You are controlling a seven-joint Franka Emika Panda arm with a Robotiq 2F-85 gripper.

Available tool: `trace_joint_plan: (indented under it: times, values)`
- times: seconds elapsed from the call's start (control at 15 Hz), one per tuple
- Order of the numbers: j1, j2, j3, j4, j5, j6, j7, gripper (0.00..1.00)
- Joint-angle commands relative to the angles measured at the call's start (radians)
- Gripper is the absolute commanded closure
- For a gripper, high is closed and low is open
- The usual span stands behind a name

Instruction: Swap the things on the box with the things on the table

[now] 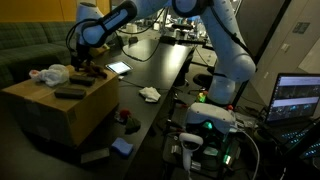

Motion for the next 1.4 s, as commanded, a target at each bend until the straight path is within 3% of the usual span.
trace_joint_plan:
  times: [0.0, 0.53, 1.33]
  values:
    - [-0.028, 0.000, 0.038, -0.021, 0.032, 0.013, -0.044, 0.00]
    - [-0.077, 0.041, 0.093, -0.016, 0.088, -0.008, -0.138, 0.00]
    - [-0.120, 0.086, 0.122, 0.011, 0.097, -0.040, -0.246, 0.00]
